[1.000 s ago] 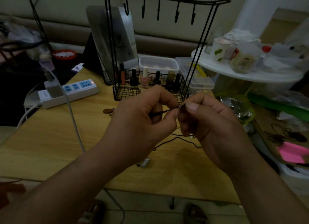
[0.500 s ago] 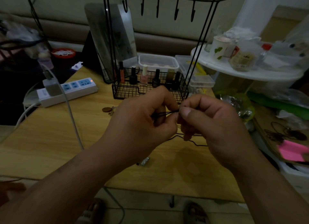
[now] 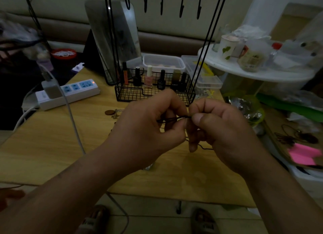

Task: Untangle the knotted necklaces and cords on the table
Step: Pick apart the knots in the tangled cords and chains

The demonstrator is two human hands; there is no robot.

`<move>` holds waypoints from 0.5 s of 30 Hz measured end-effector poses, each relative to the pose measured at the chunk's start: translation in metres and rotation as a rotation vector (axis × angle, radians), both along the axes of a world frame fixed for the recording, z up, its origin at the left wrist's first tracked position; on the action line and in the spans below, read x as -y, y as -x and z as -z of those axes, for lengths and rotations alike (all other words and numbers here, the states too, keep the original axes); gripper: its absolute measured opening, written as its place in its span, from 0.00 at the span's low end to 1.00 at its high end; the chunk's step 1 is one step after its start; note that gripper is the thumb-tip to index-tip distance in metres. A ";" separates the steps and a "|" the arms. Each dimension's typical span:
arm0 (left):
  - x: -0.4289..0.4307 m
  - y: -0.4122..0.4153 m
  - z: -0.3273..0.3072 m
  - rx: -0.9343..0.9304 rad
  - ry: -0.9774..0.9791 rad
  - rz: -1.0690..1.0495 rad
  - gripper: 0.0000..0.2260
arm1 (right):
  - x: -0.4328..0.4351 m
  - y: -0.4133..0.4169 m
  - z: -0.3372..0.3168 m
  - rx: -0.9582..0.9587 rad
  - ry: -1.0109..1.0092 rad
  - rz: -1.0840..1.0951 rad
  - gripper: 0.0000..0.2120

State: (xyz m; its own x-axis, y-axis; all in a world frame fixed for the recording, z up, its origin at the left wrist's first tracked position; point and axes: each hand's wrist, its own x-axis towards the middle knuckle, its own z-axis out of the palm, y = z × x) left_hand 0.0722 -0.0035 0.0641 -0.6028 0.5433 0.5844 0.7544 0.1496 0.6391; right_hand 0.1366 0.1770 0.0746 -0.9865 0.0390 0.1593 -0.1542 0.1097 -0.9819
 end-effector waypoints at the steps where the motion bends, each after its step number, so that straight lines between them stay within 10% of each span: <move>1: 0.000 0.000 0.000 0.005 -0.003 0.000 0.05 | -0.001 0.001 0.000 0.009 0.027 -0.005 0.08; 15: 0.002 0.000 0.000 0.025 -0.019 0.011 0.05 | 0.000 -0.002 -0.001 -0.044 0.021 -0.008 0.07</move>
